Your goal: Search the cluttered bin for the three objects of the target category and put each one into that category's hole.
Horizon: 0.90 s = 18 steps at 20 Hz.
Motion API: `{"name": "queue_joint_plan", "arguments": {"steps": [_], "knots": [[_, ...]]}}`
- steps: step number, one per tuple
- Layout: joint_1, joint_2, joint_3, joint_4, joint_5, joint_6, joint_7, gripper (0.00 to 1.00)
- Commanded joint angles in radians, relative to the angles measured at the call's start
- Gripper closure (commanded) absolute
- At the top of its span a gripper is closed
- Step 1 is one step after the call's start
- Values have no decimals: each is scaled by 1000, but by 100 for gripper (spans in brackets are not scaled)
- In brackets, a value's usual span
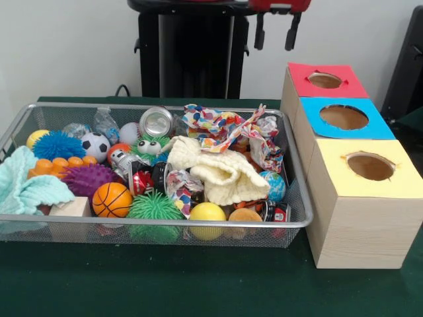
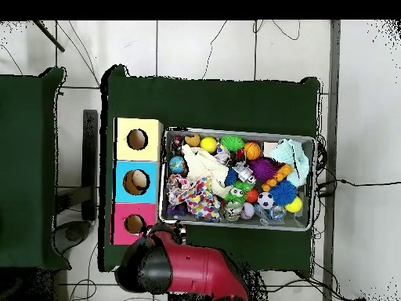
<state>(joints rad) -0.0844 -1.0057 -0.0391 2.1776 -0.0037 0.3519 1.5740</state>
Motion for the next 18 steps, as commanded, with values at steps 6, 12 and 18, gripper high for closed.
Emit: {"name": "queue_joint_plan", "arguments": {"steps": [6, 12, 18], "knots": [[-58, 164, -12, 5, -66, -168, 157, 0], [-75, 205, -12, 26, -42, -229, 190, 0], [-83, 276, -44, 68, 15, -330, 278, 0]]}}
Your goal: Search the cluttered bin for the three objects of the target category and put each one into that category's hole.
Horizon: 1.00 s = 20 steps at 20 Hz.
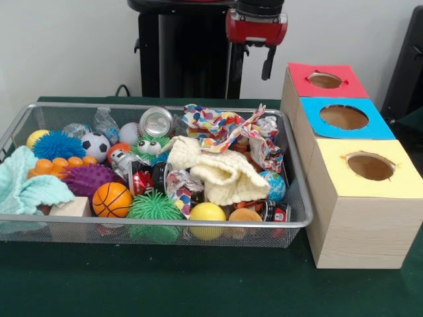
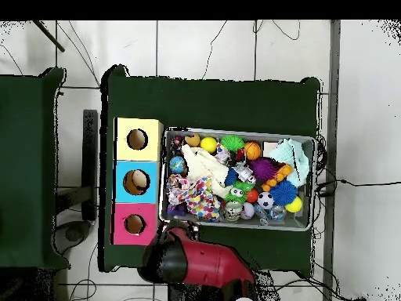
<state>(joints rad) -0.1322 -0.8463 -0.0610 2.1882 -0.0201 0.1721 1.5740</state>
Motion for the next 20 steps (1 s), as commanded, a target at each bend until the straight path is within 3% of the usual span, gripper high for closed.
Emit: {"name": "queue_joint_plan", "arguments": {"steps": [1, 13, 20], "knots": [[-38, 132, -26, 65, 43, -177, 294, 0], [-107, 236, -27, 93, 100, -308, 343, 0], [-101, 345, -3, 86, 160, -438, 471, 0]]}}
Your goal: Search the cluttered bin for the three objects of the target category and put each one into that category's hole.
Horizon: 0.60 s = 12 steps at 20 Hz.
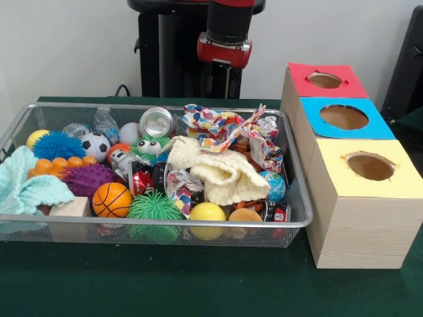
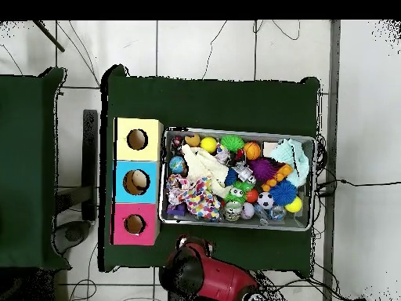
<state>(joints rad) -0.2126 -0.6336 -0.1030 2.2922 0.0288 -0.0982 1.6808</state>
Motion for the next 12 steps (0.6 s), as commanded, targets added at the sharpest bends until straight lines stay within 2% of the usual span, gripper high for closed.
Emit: {"name": "queue_joint_plan", "arguments": {"steps": [1, 6, 12], "knots": [[-27, 141, 45, -22, 113, -181, 375, 0], [-21, 165, 60, -51, 110, -197, 393, 0], [-16, 157, 64, -91, 89, -177, 391, 0]]}}
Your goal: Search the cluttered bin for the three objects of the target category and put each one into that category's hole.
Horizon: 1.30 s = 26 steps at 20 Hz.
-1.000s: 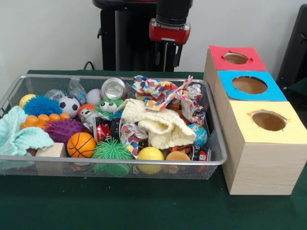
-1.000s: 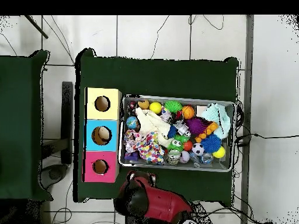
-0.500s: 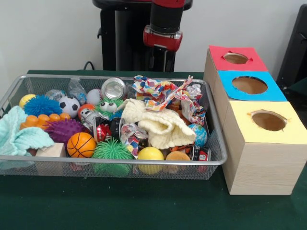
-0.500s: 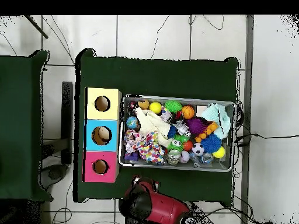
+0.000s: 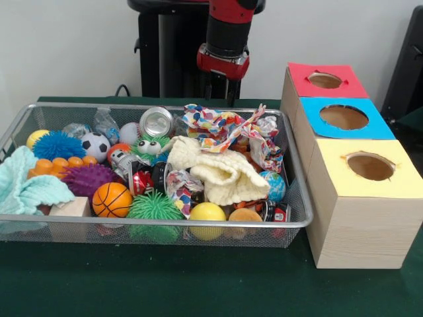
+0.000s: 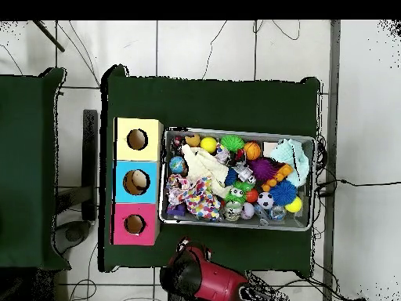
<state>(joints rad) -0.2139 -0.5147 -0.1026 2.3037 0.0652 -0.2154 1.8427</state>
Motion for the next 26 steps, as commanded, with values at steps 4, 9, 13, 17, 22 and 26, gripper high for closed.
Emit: {"name": "queue_joint_plan", "arguments": {"steps": [4, 9, 13, 17, 22, 26], "knots": [[2, 1, 55, -129, 62, -9, 204, 0], [24, -22, 36, -150, 74, 39, 177, 0], [14, 4, 51, -172, 62, 33, 168, 0], [40, -1, 33, -201, 65, 73, 134, 0], [36, 7, 38, -250, 26, 124, 76, 0], [30, 13, 47, -287, 0, 151, 54, 0]]}}
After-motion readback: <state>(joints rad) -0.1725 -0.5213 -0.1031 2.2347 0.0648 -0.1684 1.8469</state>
